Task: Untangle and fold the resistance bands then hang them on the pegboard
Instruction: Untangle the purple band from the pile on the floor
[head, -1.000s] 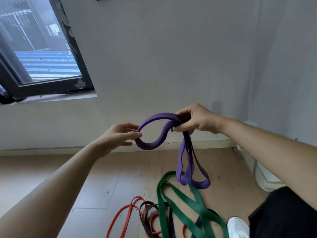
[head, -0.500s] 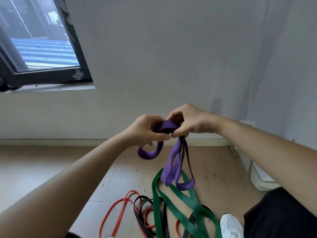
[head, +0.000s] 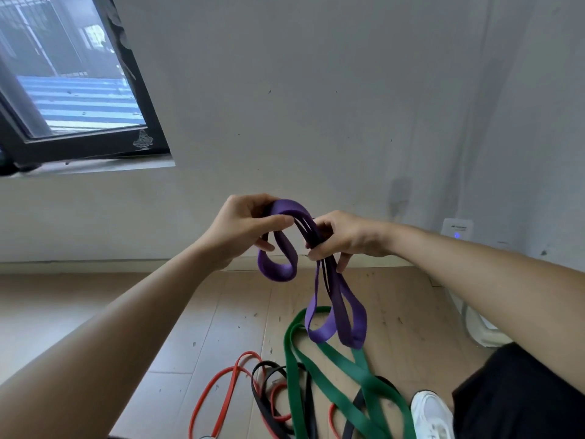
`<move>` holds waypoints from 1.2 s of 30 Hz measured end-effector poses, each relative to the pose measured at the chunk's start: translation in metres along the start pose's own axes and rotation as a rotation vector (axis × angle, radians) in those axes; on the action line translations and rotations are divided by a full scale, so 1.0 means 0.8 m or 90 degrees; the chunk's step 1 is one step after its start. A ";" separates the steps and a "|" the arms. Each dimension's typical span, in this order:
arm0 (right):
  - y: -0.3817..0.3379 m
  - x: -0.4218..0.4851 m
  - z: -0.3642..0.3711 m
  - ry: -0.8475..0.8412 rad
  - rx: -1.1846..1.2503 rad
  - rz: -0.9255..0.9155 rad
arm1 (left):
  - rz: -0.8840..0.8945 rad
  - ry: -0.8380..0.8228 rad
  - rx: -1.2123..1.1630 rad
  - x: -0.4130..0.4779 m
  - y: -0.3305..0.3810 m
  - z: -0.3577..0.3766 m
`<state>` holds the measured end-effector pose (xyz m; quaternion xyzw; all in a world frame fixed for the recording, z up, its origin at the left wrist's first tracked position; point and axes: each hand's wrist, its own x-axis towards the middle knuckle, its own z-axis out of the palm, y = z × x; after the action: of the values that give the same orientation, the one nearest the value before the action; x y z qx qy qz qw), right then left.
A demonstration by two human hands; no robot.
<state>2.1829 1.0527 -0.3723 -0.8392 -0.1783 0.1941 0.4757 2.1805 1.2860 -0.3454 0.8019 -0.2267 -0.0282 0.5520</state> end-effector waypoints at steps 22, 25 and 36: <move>-0.036 -0.010 -0.009 0.048 -0.118 -0.071 | -0.080 -0.171 0.125 -0.004 -0.004 0.011; -0.034 -0.009 -0.007 0.026 -0.152 -0.039 | -0.075 -0.189 0.149 -0.003 -0.005 0.017; -0.019 -0.013 -0.017 0.016 -0.140 -0.030 | -0.027 -0.111 0.165 0.003 0.005 0.010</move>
<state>2.1793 1.0452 -0.3510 -0.8843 -0.2123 0.1517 0.3872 2.1793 1.2767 -0.3445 0.8656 -0.2584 -0.0799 0.4214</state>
